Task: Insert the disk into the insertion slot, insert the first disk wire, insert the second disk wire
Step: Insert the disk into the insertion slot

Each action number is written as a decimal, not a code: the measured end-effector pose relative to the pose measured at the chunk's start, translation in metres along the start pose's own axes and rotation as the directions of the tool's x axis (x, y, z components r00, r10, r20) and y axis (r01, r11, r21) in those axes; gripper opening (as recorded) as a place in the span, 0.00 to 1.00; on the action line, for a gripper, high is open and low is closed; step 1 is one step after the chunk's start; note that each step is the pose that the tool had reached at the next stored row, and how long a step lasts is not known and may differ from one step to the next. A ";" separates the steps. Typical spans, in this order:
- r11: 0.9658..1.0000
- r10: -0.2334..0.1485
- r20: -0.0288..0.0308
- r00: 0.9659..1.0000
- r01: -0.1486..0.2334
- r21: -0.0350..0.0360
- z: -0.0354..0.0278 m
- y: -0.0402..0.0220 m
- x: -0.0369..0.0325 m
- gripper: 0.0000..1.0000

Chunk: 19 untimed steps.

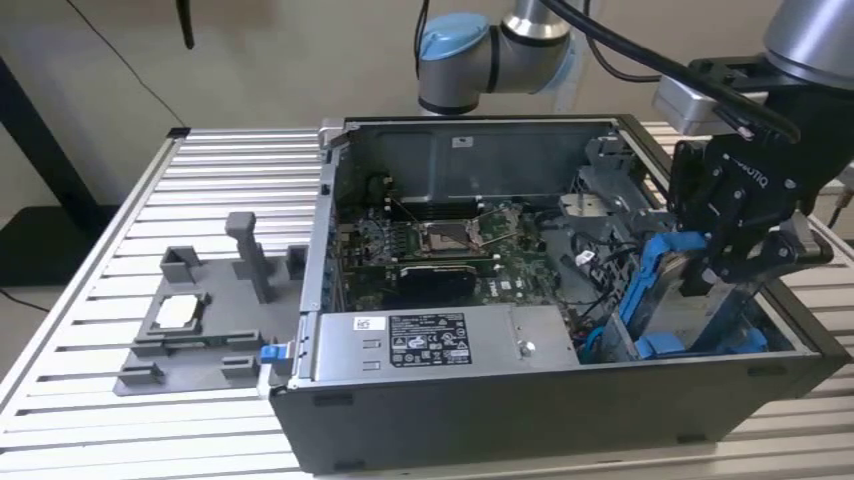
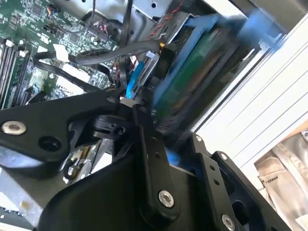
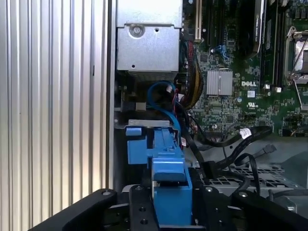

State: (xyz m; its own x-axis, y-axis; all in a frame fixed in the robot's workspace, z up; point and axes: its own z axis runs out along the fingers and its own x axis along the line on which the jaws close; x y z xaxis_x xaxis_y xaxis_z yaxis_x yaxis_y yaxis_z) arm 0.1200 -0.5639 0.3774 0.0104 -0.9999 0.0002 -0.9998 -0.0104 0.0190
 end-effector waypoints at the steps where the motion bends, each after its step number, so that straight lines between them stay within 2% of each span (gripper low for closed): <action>1: 1.000 0.000 0.001 1.000 0.000 0.001 0.0000 0.0001 -0.0004 0.34; 6: 1.000 0.000 0.007 1.000 0.000 0.002 -0.0005 0.0001 -0.0007 0.33; 8: 1.000 0.000 0.005 1.000 0.000 0.002 -0.0043 0.0001 -0.0007 0.34; 9: 1.000 0.001 0.005 1.000 -0.001 0.002 -0.0064 0.0002 -0.0006 0.41; 13: 1.000 0.000 0.006 1.000 0.000 0.004 -0.0130 0.0002 -0.0006 0.41; 14: 1.000 0.000 0.008 1.000 0.000 0.009 -0.0131 0.0003 -0.0006 0.41; 15: 1.000 0.000 0.009 1.000 0.000 0.020 -0.0131 0.0003 -0.0006 0.41; 19: 0.996 -0.004 0.015 1.000 0.003 0.092 -0.0132 0.0003 -0.0013 0.41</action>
State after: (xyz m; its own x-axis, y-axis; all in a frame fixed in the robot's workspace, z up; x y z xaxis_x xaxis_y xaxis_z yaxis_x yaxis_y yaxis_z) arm 0.1199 -0.5626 0.3906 0.0141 -0.9998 -0.0153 -0.9973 -0.0129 -0.0730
